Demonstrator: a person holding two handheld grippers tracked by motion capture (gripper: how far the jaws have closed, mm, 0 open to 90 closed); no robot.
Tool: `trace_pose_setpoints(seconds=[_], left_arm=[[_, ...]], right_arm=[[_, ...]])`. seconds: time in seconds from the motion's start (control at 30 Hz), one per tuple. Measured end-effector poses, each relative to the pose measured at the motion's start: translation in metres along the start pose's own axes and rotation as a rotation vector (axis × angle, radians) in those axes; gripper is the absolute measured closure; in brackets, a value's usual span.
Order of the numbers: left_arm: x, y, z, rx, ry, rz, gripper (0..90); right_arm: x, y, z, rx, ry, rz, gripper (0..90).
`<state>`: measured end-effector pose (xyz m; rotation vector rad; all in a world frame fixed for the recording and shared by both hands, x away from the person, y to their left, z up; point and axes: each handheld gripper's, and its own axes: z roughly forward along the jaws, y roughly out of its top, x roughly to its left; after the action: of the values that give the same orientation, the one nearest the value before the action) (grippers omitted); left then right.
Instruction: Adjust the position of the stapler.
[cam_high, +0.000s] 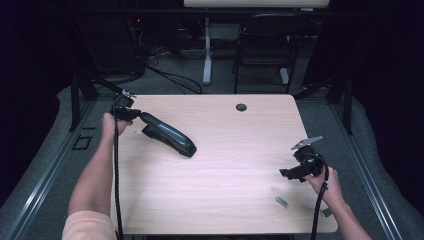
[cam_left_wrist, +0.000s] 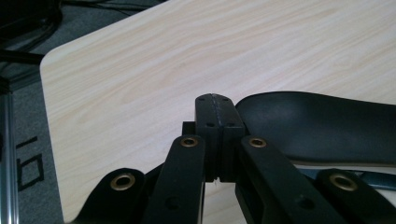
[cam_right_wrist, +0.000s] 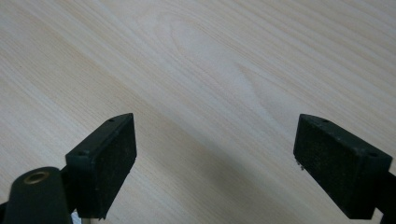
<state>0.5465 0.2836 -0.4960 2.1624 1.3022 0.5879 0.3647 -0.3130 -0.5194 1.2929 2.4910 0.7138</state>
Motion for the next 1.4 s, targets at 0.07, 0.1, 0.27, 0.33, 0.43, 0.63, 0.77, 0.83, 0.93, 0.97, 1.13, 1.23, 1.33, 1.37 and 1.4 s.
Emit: trace_pose_setpoints(seconds=[0.07,0.1,0.27,0.33,0.43,0.63,0.77,0.83,0.93,0.97,1.13,1.23,1.33,1.37,1.4], left_arm=[[-0.001,0.002,0.0,0.022,-0.01,0.009,90.0],[-0.002,0.002,0.0,0.023,-0.001,0.012,90.0],[-0.007,0.004,-0.001,0.029,-0.03,0.027,90.0],[-0.01,0.004,-0.001,0.03,-0.048,0.044,90.0],[-0.015,0.006,-0.001,0.03,-0.065,0.061,90.0],[-0.027,0.009,0.0,0.037,-0.1,0.096,90.0],[-0.036,0.011,0.0,0.031,-0.126,0.125,90.0],[-0.042,0.011,0.0,0.027,-0.135,0.136,90.0],[-0.05,0.011,0.0,0.02,-0.147,0.145,90.0],[-0.052,0.011,0.001,0.014,-0.154,0.145,90.0],[-0.063,0.011,0.002,-0.003,-0.19,0.153,90.0],[-0.069,0.012,0.002,-0.005,-0.202,0.164,90.0],[-0.08,0.014,0.003,-0.013,-0.218,0.179,90.0],[-0.08,0.014,0.003,-0.013,-0.218,0.179,90.0],[-0.083,0.014,0.003,-0.013,-0.224,0.184,90.0]], right_arm=[[0.0,0.0,0.0,0.0,-0.004,0.002,12.6],[0.001,0.0,0.0,0.005,-0.008,0.0,12.6],[0.001,0.0,0.001,0.008,-0.006,-0.001,12.6],[0.001,0.0,0.001,0.009,-0.006,-0.002,12.6],[0.001,0.001,0.001,0.008,0.002,0.0,12.6],[0.002,0.001,0.002,0.009,-0.001,-0.005,12.6],[0.002,0.001,0.002,0.011,-0.001,-0.006,12.6],[0.003,0.001,0.002,0.012,0.007,-0.005,12.6],[0.003,0.002,0.003,0.009,0.01,-0.008,12.7],[0.003,0.002,0.002,0.013,0.005,-0.013,12.8],[0.005,0.003,0.003,0.011,0.009,-0.012,12.9],[0.007,0.004,0.003,0.017,0.016,-0.015,12.9],[0.011,0.007,0.004,0.016,0.03,-0.021,13.0],[0.011,0.007,0.004,0.016,0.03,-0.021,13.0],[0.012,0.008,0.004,0.016,0.028,-0.024,13.2]])
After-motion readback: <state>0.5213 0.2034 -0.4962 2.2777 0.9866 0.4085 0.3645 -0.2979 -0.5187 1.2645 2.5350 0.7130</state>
